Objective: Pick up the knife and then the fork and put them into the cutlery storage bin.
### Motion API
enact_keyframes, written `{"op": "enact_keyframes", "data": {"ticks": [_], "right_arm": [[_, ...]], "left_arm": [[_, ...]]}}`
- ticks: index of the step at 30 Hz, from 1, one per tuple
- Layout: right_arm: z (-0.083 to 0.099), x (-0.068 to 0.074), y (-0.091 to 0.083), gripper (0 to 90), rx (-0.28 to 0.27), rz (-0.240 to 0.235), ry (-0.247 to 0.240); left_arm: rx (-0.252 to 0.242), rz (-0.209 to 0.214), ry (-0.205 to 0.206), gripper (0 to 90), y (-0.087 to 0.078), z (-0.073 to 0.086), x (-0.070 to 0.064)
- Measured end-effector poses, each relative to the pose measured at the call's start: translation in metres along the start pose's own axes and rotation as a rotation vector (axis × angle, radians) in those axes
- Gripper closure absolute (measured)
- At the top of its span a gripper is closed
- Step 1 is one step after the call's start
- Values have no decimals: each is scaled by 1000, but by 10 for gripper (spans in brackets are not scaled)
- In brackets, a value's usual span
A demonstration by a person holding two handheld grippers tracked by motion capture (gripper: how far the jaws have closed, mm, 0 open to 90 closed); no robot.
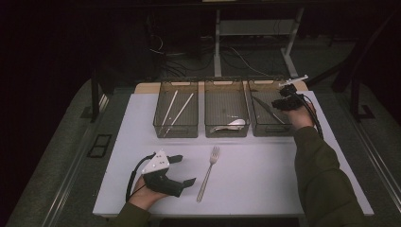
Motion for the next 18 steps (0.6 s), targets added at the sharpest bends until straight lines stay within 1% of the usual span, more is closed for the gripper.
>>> {"op": "enact_keyframes", "data": {"ticks": [2,4,5,7,8,9,11,13,15,18], "right_arm": [[-1,0,-1,756,-7,-13,8],[-2,0,-3,715,-23,-15,27],[-2,0,-5,687,-28,-28,39],[-4,1,-7,602,-51,-53,76],[-4,2,-9,574,-61,-76,94],[-6,2,-11,552,-79,-86,105],[-8,3,-18,505,-115,-91,108],[-9,6,-26,468,-127,-119,112],[-9,8,-35,440,-143,-128,107],[-10,13,-52,412,-194,-151,112]], "left_arm": [[2,0,1,85,0,0,0],[2,0,1,85,0,0,0],[2,0,0,85,0,0,0],[1,-1,0,85,0,0,0],[1,-1,-1,85,0,0,1],[2,-1,-2,85,0,1,1],[6,-1,0,85,0,1,1],[6,-3,0,85,1,1,1],[6,-3,-1,85,1,1,1],[12,-3,1,86,1,2,1]]}}
Point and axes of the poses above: each handheld gripper's, and its own axes: y roughly forward along the jaws, z roughly out of its underside, x roughly to its left, the point moved 10 cm from there along y, roughly forward along the jaws, and after that the axes turned 6 degrees about -x, right-handed, at the moved point
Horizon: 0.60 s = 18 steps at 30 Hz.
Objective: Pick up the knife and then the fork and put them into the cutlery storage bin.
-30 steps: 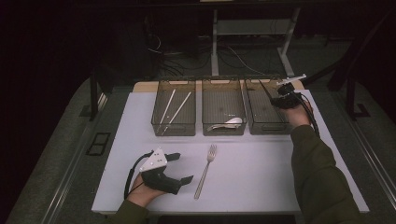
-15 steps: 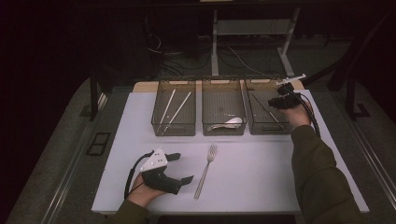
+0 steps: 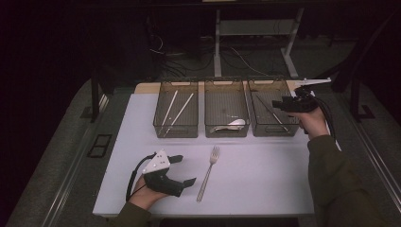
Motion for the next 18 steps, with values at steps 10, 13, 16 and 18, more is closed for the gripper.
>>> {"op": "enact_keyframes", "data": {"ticks": [10,13,16,18], "right_arm": [[19,36,-40,346,-44,-75,-40],[30,50,-50,337,-49,-92,-67],[42,61,-57,335,-57,-106,-85],[51,69,-61,320,-51,-114,-102]], "left_arm": [[7,-4,-1,86,1,1,0],[10,-4,0,86,2,1,-1],[25,-8,4,86,3,3,-1],[28,-11,5,86,4,3,-1]]}}
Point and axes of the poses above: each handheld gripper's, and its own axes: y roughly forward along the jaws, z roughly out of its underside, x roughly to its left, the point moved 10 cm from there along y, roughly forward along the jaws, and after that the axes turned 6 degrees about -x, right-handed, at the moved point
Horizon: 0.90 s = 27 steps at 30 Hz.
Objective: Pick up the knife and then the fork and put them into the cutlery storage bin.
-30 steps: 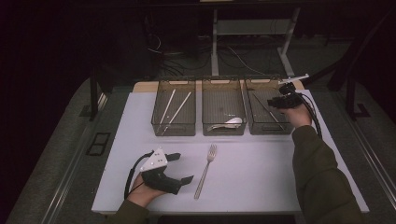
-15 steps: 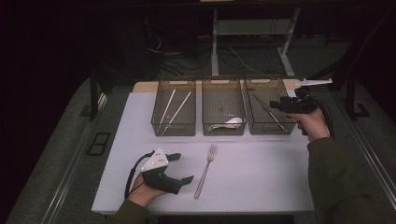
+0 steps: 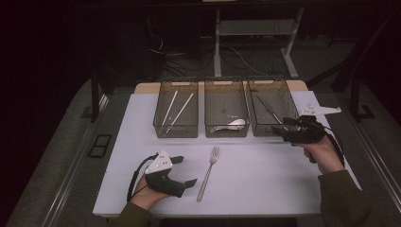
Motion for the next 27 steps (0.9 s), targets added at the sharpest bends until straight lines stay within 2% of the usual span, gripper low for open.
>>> {"op": "enact_keyframes", "data": {"ticks": [3,7,11,14,19,24,27], "right_arm": [[9,11,-4,296,5,10,-30],[24,28,-8,284,-13,-20,-24],[41,42,-12,271,7,-41,-42],[51,50,-16,270,13,-53,-53],[66,61,-19,269,34,-73,-65],[71,67,-20,269,44,-83,-76],[71,67,-19,269,43,-80,-75]], "left_arm": [[7,-3,3,87,1,0,-1],[19,-7,6,88,1,1,-1],[26,-15,0,93,1,1,-2],[39,-23,-10,135,3,1,-3],[58,-53,2,213,9,0,-4],[67,-79,-17,290,19,-3,-3],[92,-90,-22,362,24,-3,-4]]}}
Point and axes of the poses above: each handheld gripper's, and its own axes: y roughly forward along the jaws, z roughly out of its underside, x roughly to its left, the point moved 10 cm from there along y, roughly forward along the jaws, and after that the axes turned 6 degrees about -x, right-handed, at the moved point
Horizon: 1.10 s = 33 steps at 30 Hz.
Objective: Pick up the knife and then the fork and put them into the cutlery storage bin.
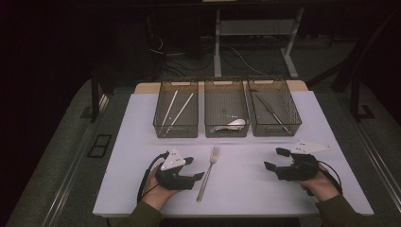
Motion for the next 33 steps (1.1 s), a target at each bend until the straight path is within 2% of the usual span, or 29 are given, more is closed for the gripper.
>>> {"op": "enact_keyframes", "data": {"ticks": [2,6,10,12,18,25,28,33], "right_arm": [[0,0,1,269,0,-1,-4],[0,0,1,269,1,-2,-6],[0,-1,1,269,-3,3,-3],[0,-1,1,269,-4,4,-4],[0,-1,2,269,-1,1,-4],[0,-3,1,270,-5,3,-1],[0,-2,1,269,-6,2,-1],[0,-2,1,270,-3,1,-2]], "left_arm": [[2,6,-13,386,5,-2,-3],[23,-9,-30,455,15,-5,-4],[64,-10,-53,495,26,-1,-7],[89,-21,-51,522,30,2,-7],[128,-16,-79,591,42,7,-10],[185,-36,-65,675,47,15,-9],[184,-39,-73,708,49,17,-10],[183,-37,-59,756,50,17,-11]]}}
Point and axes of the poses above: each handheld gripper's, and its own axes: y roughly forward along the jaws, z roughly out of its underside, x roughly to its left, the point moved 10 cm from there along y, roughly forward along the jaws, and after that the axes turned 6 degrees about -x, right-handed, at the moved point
